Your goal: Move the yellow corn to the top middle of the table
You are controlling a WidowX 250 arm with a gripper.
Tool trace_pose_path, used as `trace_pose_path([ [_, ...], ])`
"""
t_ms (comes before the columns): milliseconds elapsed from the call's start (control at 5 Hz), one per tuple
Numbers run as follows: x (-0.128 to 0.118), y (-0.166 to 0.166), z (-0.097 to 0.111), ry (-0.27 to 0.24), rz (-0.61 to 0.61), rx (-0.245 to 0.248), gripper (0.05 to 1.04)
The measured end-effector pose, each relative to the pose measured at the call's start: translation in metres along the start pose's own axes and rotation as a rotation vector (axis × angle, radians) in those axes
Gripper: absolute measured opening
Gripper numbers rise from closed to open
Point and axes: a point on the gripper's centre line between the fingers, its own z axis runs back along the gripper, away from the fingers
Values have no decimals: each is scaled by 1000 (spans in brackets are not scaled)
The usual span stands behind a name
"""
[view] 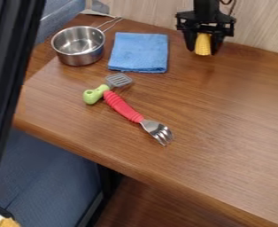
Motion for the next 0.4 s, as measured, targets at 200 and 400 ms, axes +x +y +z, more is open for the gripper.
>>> trace_pose_path([
  [200,-1,2,-10,32,-23,7,673],
  [400,-2,3,-11,36,-29,16,673],
])
